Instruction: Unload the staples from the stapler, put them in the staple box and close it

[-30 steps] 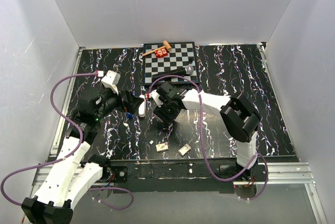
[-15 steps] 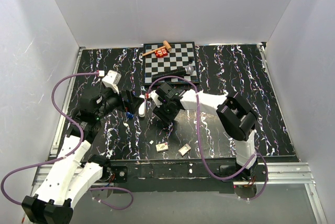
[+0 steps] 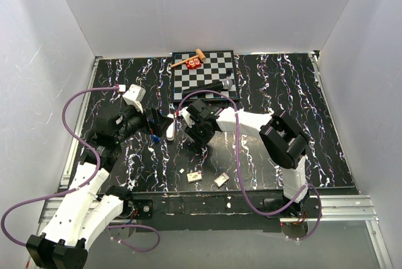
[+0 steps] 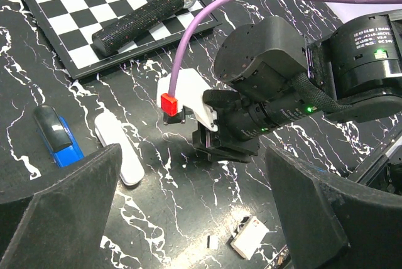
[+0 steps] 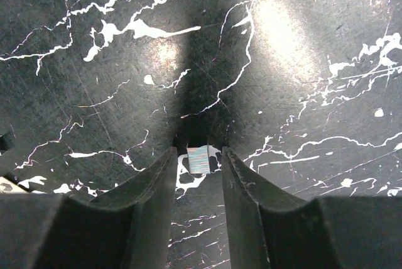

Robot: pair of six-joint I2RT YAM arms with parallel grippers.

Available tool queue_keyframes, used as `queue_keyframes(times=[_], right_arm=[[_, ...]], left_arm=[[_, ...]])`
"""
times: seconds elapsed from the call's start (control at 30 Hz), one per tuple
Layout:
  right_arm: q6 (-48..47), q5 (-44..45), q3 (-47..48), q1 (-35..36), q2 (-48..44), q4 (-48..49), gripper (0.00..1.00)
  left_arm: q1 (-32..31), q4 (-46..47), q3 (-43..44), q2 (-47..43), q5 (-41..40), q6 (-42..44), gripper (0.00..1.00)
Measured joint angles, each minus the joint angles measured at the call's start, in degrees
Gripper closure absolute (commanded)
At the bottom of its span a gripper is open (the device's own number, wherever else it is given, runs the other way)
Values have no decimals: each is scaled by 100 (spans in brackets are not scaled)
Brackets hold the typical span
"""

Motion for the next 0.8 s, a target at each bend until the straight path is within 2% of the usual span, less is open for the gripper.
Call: queue_keyframes(times=[0.37,0.6,0.8], right_arm=[[151,378,0,197,7,-11,67],[234,621,2,273,9,-17,80],[315,691,11,295,9,-44,85]], left_arm=[[0,0,0,-33,57,0,2],[0,0,0,-59,85,0,2],[0,0,0,-61,92,0,2]])
